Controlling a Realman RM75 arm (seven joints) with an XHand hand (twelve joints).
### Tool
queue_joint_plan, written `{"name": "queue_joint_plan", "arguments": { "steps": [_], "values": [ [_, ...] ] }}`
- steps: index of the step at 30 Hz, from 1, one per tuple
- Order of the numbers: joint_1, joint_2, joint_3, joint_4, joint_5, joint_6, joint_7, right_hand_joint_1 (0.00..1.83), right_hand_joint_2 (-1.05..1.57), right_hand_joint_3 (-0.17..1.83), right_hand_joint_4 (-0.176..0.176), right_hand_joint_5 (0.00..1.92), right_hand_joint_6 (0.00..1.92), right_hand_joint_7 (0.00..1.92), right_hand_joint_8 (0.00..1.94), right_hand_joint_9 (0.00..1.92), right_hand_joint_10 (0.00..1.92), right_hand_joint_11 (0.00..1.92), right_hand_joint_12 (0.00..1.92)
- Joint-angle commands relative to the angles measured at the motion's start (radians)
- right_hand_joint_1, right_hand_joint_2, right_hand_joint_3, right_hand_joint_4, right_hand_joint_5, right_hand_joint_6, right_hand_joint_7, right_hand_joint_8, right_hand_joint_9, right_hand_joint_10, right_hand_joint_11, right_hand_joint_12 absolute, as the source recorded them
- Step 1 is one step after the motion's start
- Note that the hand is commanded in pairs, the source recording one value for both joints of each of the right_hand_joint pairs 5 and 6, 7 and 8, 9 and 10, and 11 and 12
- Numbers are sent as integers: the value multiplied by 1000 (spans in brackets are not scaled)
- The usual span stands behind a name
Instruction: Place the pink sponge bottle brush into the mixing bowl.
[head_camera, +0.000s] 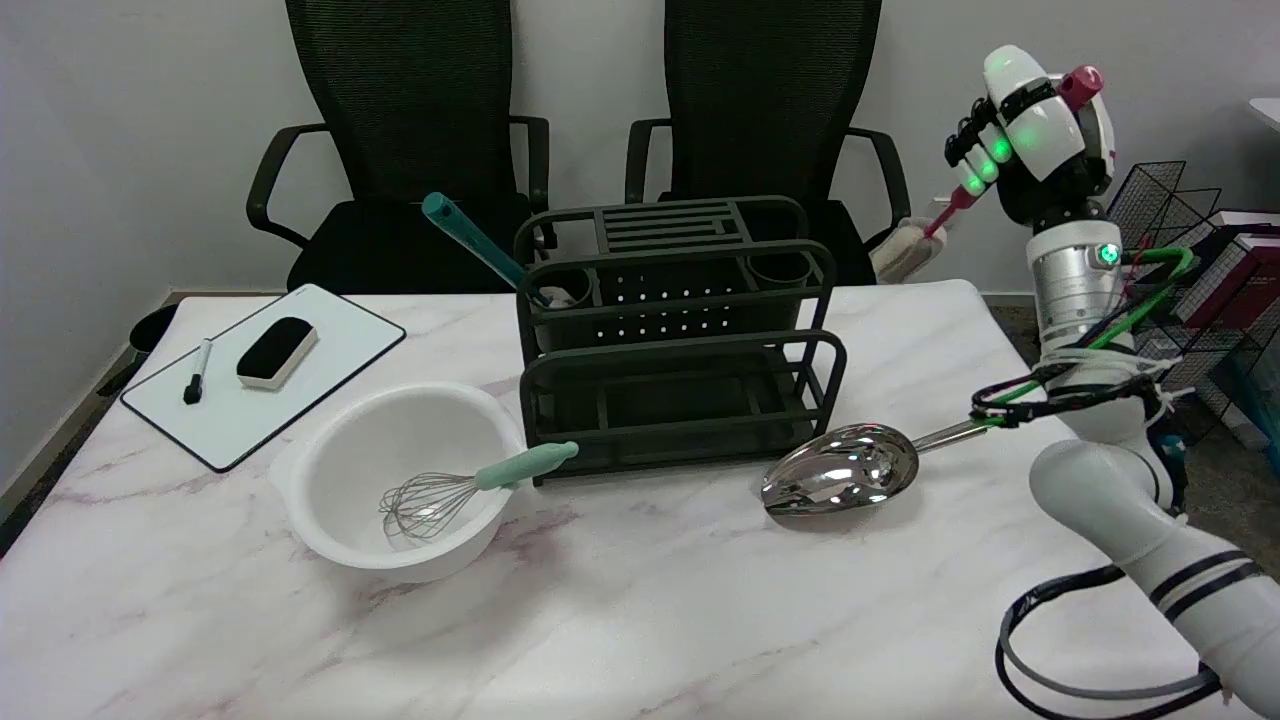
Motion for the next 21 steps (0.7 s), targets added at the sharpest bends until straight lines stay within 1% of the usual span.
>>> {"name": "queue_joint_plan", "arguments": {
  "steps": [1, 5, 8, 11, 17, 21],
  "values": [
    [-201, -57, -2, 210, -16, 119, -106, 939, 1571, 981, 0, 1920, 1920, 1920, 1920, 1920, 1920, 1920, 1920],
    [-219, -60, -44, 286, -56, 133, -139, 927, 1571, 979, 0, 1920, 1920, 1920, 1920, 1920, 1920, 1920, 1920],
    [-243, -72, -69, 345, -60, 134, -209, 927, 1571, 979, 0, 1920, 1920, 1920, 1920, 1920, 1920, 1920, 1920],
    [-254, -76, -129, 391, -52, 126, -270, 929, 1571, 978, 0, 1920, 1920, 1920, 1920, 1920, 1920, 1920, 1920],
    [-188, -47, -310, 394, 2, 124, -287, 929, 1571, 980, 0, 1920, 1920, 1920, 1920, 1920, 1920, 1920, 1920],
    [-157, -38, -369, 409, -32, 128, -289, 943, 1571, 1004, 0, 1920, 1920, 1920, 1920, 1920, 1920, 1920, 1920]
  ]
}}
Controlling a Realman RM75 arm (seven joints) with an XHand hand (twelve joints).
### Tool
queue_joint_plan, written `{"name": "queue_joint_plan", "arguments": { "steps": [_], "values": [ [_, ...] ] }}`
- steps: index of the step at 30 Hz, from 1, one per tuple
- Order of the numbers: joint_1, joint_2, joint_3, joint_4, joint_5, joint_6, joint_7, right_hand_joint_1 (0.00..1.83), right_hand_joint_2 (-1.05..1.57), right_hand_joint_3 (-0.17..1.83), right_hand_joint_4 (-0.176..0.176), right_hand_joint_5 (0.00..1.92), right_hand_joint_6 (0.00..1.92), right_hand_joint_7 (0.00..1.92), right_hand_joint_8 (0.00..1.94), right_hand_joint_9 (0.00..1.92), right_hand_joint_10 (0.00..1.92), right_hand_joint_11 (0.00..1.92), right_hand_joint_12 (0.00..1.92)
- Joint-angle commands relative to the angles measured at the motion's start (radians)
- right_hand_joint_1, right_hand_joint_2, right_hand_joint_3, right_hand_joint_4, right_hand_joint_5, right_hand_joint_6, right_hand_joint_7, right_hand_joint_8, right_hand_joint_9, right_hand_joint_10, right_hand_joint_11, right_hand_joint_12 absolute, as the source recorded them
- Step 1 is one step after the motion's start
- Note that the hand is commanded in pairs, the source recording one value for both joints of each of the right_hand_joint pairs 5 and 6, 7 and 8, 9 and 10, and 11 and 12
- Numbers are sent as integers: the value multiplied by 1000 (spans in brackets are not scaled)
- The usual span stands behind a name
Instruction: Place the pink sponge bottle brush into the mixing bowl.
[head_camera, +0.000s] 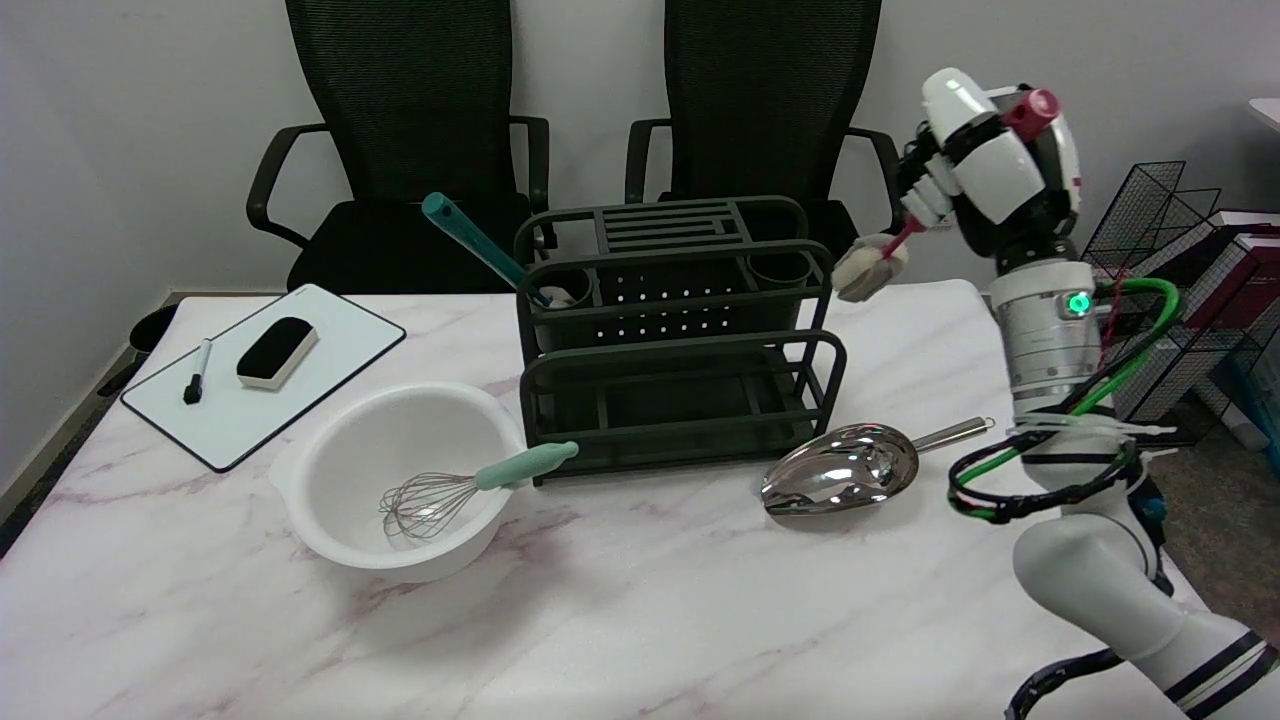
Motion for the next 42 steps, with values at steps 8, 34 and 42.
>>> {"name": "queue_joint_plan", "arguments": {
  "steps": [8, 34, 42],
  "values": [
    [73, -25, -387, 147, -37, 36, -113, 927, 1571, 1067, 0, 1920, 1920, 1920, 1920, 1920, 1920, 1920, 1920],
    [276, -224, -559, 91, -28, -398, -90, 932, 1571, 920, 0, 1920, 1920, 1920, 1920, 1920, 1920, 1920, 1920],
    [324, -283, -587, 78, 63, -509, -80, 923, 1571, 924, 0, 1920, 1920, 1920, 1920, 1920, 1920, 1920, 1920]
  ]
}}
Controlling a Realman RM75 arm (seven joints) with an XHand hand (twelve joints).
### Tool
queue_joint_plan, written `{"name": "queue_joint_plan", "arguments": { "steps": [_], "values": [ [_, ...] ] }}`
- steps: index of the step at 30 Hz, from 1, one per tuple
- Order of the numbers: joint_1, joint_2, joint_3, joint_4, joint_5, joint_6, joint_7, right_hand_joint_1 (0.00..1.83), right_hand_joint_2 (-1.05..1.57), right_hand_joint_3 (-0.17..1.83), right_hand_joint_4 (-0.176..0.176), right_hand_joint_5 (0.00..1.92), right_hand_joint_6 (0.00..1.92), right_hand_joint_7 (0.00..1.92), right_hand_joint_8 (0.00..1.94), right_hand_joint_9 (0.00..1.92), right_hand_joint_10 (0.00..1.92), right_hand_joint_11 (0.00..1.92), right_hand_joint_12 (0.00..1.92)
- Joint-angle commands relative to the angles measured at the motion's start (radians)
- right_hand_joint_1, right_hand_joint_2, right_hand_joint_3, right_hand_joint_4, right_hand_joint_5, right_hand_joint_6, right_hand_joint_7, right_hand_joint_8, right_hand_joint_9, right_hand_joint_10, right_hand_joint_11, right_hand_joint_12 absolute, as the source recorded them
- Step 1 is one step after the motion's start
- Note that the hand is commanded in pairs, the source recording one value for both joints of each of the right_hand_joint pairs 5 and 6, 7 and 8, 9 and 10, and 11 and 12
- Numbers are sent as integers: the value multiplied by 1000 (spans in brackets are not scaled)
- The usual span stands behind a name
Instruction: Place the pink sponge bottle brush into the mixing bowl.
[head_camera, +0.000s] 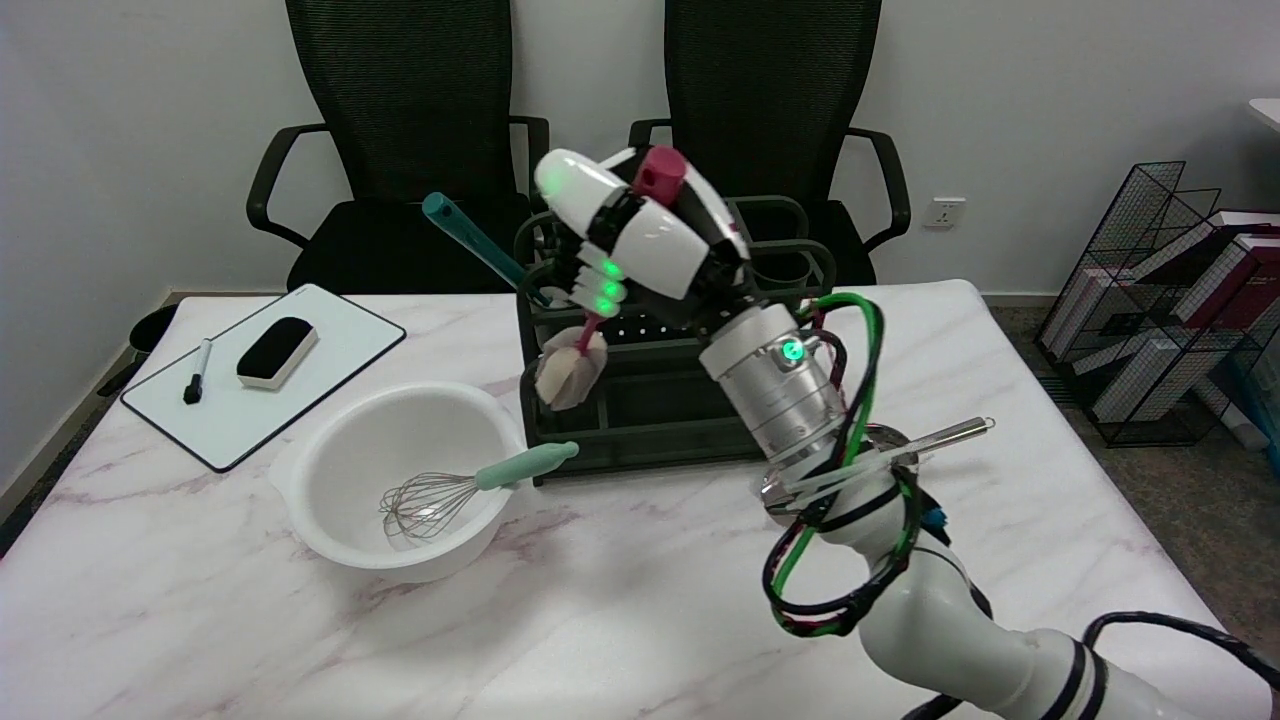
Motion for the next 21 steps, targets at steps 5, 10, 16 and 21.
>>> {"name": "queue_joint_plan", "arguments": {
  "steps": [5, 10, 16, 21],
  "values": [
    [131, -157, -84, -88, 146, -249, 21, 913, 1571, 941, 0, 1920, 1920, 1920, 1920, 1920, 1920, 1920, 1920],
    [187, -159, -93, -136, 190, -254, 21, 917, 1571, 932, 0, 1920, 1920, 1920, 1920, 1920, 1920, 1920, 1920],
    [230, -160, -114, -192, 203, -243, 25, 929, 1571, 837, 0, 1920, 1920, 1920, 1920, 1920, 1920, 1920, 1920],
    [253, -178, -114, -261, 203, -243, 88, 921, 1571, 755, 0, 1920, 1920, 1920, 1920, 1920, 1920, 1920, 1920]
  ]
}}
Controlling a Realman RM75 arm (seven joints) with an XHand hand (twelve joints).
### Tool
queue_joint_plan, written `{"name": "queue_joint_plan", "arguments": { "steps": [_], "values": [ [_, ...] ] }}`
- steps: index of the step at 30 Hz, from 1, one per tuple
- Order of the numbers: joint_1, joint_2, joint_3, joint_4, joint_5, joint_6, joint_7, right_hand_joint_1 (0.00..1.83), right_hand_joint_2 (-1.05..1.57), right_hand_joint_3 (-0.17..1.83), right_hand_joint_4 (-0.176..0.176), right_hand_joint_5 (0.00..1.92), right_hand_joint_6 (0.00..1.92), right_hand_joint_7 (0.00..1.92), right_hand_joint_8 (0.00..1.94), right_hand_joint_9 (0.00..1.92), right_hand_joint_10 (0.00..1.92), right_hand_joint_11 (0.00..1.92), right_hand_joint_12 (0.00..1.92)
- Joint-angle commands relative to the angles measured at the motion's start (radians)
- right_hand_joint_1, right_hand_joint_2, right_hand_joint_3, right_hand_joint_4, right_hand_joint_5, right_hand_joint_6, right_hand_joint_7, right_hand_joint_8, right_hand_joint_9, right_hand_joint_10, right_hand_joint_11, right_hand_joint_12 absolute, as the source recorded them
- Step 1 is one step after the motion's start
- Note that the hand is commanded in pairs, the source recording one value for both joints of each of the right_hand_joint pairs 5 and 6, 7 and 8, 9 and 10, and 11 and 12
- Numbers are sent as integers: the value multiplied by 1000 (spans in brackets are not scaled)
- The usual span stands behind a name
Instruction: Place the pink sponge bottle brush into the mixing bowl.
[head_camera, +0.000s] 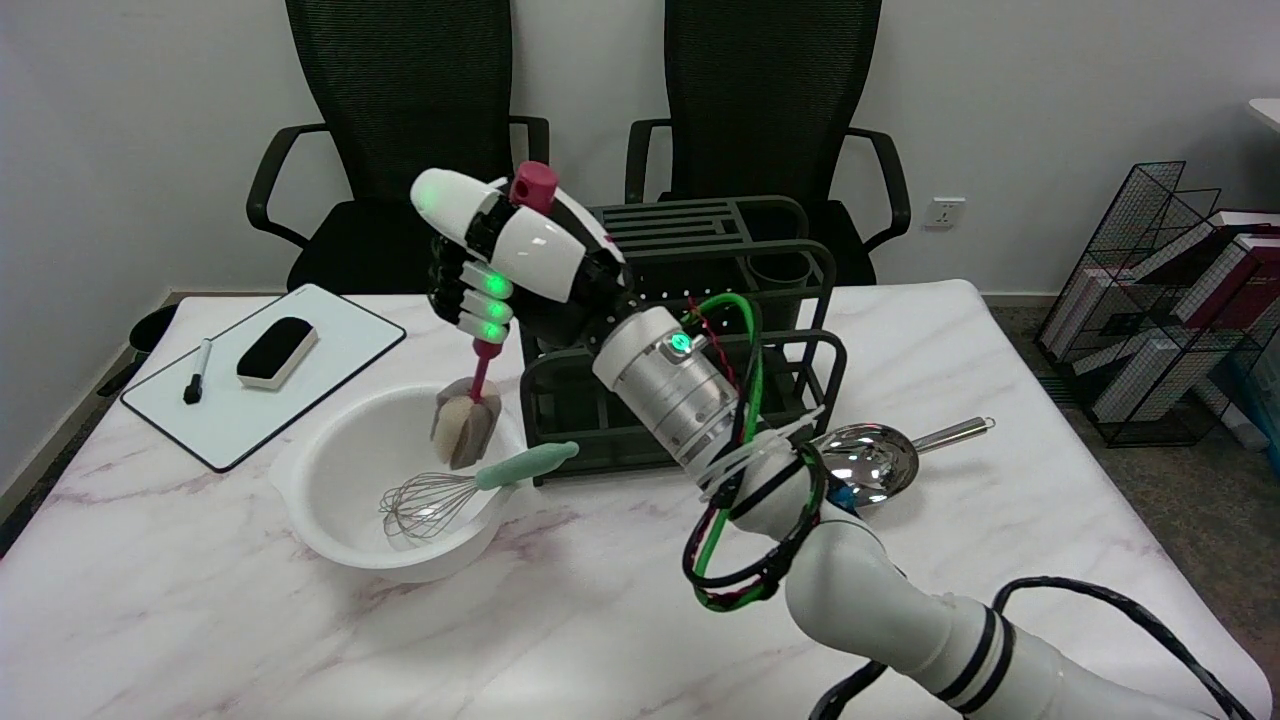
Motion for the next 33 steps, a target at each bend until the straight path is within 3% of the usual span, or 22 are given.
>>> {"name": "queue_joint_plan", "arguments": {
  "steps": [1, 26, 33],
  "values": [
    [112, -57, -36, -169, 67, -43, 75, 919, 1571, 753, 0, 1920, 1920, 1920, 1920, 1920, 1920, 1920, 1920],
    [180, -99, -68, -315, 54, -20, 77, 905, 1571, 687, 0, 1920, 1920, 1920, 1920, 1920, 1920, 1920, 1920],
    [165, -114, -83, -298, 54, -20, 95, 895, 1571, 762, 0, 1920, 1920, 1920, 1920, 1920, 1920, 1920, 1920]
  ]
}}
